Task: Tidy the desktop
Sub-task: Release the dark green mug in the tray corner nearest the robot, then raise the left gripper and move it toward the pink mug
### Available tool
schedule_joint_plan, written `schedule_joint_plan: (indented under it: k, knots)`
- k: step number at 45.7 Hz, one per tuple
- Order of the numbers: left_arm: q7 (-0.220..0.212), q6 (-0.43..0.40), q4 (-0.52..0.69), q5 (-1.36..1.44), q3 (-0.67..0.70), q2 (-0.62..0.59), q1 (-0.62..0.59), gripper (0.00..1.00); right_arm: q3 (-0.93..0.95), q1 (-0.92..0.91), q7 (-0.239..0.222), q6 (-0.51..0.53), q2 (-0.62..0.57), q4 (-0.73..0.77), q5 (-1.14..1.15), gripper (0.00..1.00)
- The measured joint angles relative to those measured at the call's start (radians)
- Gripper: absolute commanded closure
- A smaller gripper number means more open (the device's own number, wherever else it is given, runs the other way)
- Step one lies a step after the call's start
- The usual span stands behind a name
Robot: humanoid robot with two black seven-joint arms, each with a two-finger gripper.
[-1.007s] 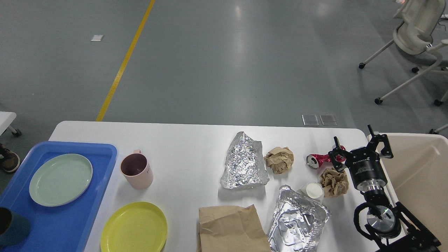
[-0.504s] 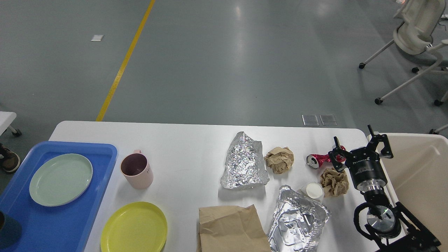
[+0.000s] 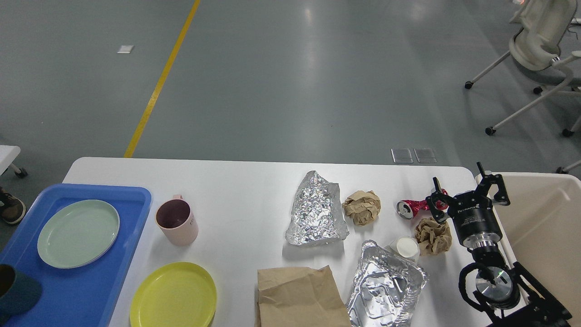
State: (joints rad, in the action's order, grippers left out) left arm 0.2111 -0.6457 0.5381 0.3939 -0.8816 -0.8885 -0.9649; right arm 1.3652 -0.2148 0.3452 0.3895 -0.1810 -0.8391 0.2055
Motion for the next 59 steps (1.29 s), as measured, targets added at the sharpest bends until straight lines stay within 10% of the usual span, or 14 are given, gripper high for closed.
schedule_joint_plan:
  k: [24,42,59]
  knots:
    - [-0.009,-0.03,0.076,-0.005,-0.145,-0.04,-0.164,0.04,0.0,0.0,0.0,0.0,0.0,0.0,0.0,0.0]
    - [-0.031,-0.014,0.637,-0.099,-0.721,0.165,-0.927,0.04,0.0,0.0,0.0,0.0,0.0,-0.002,0.0,0.0]
    - [-0.146,0.074,1.114,-0.465,-0.782,0.651,-1.463,0.04,0.0,0.0,0.0,0.0,0.0,-0.001,0.0,0.0]
